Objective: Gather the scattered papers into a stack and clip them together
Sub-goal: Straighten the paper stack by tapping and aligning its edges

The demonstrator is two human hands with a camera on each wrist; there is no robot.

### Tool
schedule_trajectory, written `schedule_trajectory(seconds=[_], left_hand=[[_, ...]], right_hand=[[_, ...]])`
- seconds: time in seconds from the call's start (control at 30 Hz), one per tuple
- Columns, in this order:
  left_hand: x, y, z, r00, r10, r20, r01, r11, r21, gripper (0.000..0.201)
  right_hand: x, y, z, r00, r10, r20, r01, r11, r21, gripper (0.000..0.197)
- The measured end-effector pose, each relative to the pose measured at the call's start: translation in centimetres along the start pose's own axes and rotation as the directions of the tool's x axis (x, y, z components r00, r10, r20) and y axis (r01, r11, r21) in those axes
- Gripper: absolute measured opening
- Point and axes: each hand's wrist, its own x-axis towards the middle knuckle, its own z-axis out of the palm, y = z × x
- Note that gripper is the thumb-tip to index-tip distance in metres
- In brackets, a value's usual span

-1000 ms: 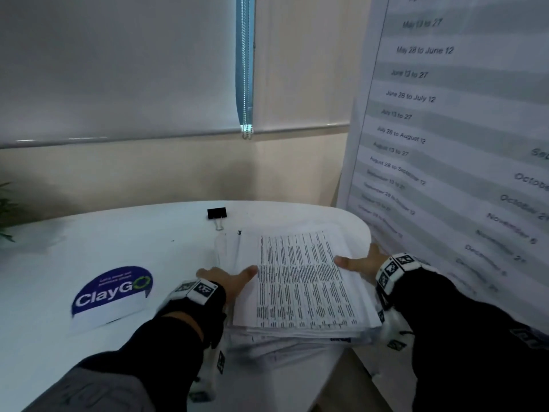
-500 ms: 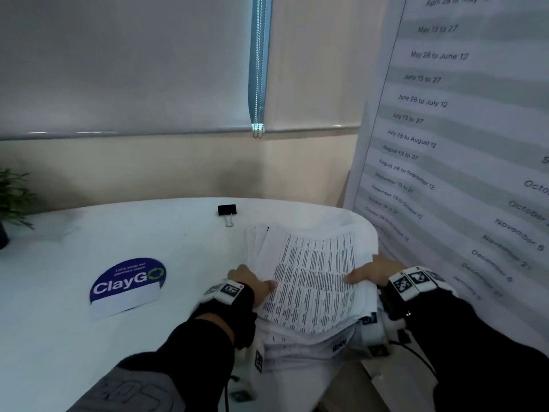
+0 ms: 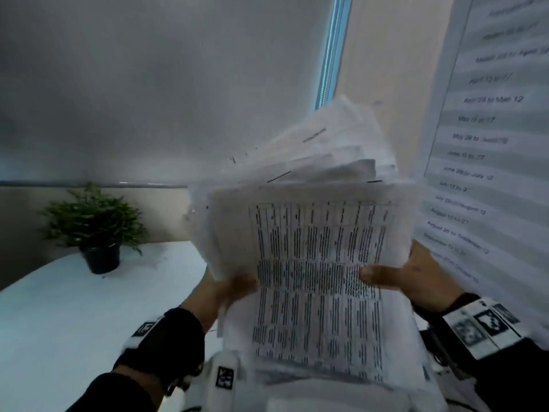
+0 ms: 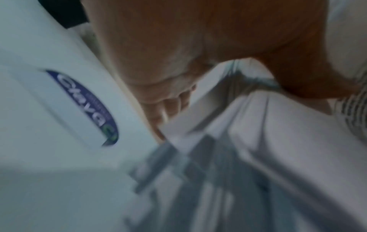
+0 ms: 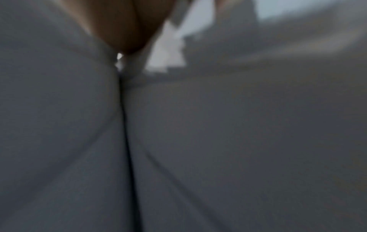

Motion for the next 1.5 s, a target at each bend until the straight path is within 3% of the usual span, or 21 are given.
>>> schedule_trajectory(seconds=[0.1, 0.23, 0.3, 0.37, 0.43, 0.5, 0.57, 0.67, 0.77, 0.8, 0.83, 0.93, 0.97, 1.03, 1.13, 1.2, 1.33, 1.4, 1.5], left_hand=[[-3.6, 2.9, -3.7, 0.994, 0.103, -0.022, -0.105, 0.988, -0.117, 0.089], [-8.4, 3.5, -8.0, 0.921, 0.268, -0.284, -0.260, 0.963, 0.064, 0.071], [-10.6, 2.9, -9.5, 0.878, 0.315, -0.362, -0.288, 0.949, 0.128, 0.053], [-12.7, 1.8, -11.0, 0.873, 0.308, -0.379, -0.271, 0.951, 0.150, 0.056], [-14.3, 0.5, -12.2, 0.888, 0.252, -0.386, -0.200, 0.965, 0.169, 0.069], [-15.4, -0.6, -13.1, 0.896, 0.226, -0.383, -0.167, 0.969, 0.183, 0.081], [-15.8, -1.1, -13.8, 0.891, 0.247, -0.381, -0.179, 0.962, 0.204, 0.085], [-16.3, -0.3, -13.9, 0.896, 0.293, -0.335, -0.228, 0.949, 0.218, 0.078], [-16.5, 1.0, -13.3, 0.916, 0.305, -0.260, -0.256, 0.944, 0.207, 0.069], [-16.5, 1.1, -13.2, 0.923, 0.304, -0.235, -0.262, 0.945, 0.196, 0.069], [-16.4, 1.1, -13.0, 0.926, 0.302, -0.225, -0.265, 0.947, 0.180, 0.067], [-16.1, 1.1, -12.7, 0.929, 0.301, -0.215, -0.275, 0.951, 0.142, 0.062], [-15.9, 1.2, -12.5, 0.929, 0.301, -0.214, -0.274, 0.950, 0.149, 0.060], [-15.6, 1.3, -12.3, 0.923, 0.311, -0.226, -0.278, 0.946, 0.166, 0.052], [-15.6, 1.6, -12.3, 0.922, 0.307, -0.236, -0.258, 0.942, 0.217, 0.061], [-15.7, 1.6, -12.1, 0.916, 0.312, -0.251, -0.245, 0.933, 0.264, 0.061], [-14.5, 1.6, -11.1, 0.819, 0.388, -0.422, -0.277, 0.912, 0.302, 0.039], [-14.1, 2.4, -10.5, 0.779, 0.430, -0.455, -0.301, 0.895, 0.330, 0.030], [-14.3, 2.6, -10.9, 0.799, 0.430, -0.421, -0.290, 0.888, 0.356, 0.045]], right_hand=[[0.1, -0.5, 4.4, 0.998, -0.060, 0.019, 0.059, 0.997, 0.040, 0.056], [-0.4, 0.8, 10.8, 0.993, -0.096, 0.069, 0.089, 0.991, 0.098, 0.045], [-1.1, 2.3, 13.6, 0.994, -0.083, 0.075, 0.070, 0.985, 0.160, 0.044], [-1.9, 3.8, 16.3, 0.994, -0.060, 0.087, 0.041, 0.979, 0.199, 0.041], [-2.7, 5.3, 18.6, 0.990, -0.022, 0.140, -0.010, 0.974, 0.226, 0.051], [-3.2, 7.0, 20.1, 0.985, 0.059, 0.164, -0.095, 0.971, 0.222, 0.082], [-3.5, 8.2, 20.8, 0.989, 0.090, 0.121, -0.115, 0.970, 0.213, 0.099], [-3.7, 8.7, 20.4, 0.998, 0.032, 0.046, -0.043, 0.966, 0.256, 0.099], [-4.4, 7.4, 19.8, 0.998, -0.017, 0.054, -0.001, 0.950, 0.312, 0.067], [-4.7, 7.0, 19.7, 0.996, -0.031, 0.086, 0.003, 0.951, 0.309, 0.066], [-4.9, 6.8, 19.7, 0.993, -0.047, 0.105, 0.017, 0.962, 0.272, 0.071], [-4.6, 6.9, 19.9, 0.989, -0.142, 0.035, 0.131, 0.967, 0.217, 0.113], [-4.3, 6.8, 20.1, 0.988, -0.157, 0.000, 0.152, 0.956, 0.251, 0.115], [-4.0, 6.9, 20.4, 0.983, -0.181, -0.010, 0.172, 0.916, 0.363, 0.102], [-4.1, 7.4, 20.4, 0.985, -0.154, -0.081, 0.173, 0.907, 0.384, 0.112], [-4.2, 7.7, 20.6, 0.986, -0.121, -0.116, 0.156, 0.918, 0.366, 0.103], [-4.1, 6.8, 21.6, 0.981, -0.134, -0.140, 0.171, 0.939, 0.300, 0.039], [-3.8, 5.6, 21.7, 0.972, -0.193, -0.137, 0.219, 0.953, 0.210, 0.044], [-3.7, 5.2, 20.9, 0.982, -0.177, -0.063, 0.187, 0.959, 0.212, 0.051]])
